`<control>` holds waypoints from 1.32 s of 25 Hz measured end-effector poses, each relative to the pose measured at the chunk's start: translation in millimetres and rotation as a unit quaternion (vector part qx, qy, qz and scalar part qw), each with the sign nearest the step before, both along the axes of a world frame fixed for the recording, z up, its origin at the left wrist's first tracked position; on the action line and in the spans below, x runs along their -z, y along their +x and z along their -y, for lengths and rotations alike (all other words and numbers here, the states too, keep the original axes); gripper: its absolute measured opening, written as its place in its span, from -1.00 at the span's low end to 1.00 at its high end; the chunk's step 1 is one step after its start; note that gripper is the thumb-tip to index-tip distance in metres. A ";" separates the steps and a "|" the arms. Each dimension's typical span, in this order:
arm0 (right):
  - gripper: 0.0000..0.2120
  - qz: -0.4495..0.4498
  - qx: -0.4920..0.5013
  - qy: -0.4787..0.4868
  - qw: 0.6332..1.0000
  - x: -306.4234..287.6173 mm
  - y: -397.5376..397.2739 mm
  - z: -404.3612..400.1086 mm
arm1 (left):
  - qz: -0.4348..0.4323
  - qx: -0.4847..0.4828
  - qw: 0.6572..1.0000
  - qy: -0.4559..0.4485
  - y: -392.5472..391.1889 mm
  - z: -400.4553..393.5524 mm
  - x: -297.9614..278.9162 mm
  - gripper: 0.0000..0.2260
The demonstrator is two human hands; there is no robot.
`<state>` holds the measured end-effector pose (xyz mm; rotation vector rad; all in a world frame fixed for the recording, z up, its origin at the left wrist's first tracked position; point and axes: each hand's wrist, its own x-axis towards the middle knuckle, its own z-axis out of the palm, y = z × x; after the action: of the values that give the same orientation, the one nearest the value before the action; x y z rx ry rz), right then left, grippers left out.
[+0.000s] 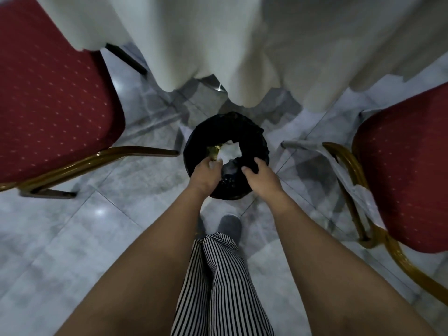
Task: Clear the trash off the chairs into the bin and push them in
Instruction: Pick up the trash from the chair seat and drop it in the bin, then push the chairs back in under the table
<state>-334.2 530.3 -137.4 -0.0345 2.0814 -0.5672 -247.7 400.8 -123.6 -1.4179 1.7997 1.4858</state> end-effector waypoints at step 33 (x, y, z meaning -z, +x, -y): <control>-0.37 -0.340 -0.363 -0.102 0.862 -382.9 391.5 263.5 | 0.020 0.111 0.888 -0.445 463.4 259.0 -394.8 -0.47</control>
<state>57.3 266.7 245.5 -1.2508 2.4156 -0.3085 215.7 141.8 271.3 -1.4876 2.6636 0.4738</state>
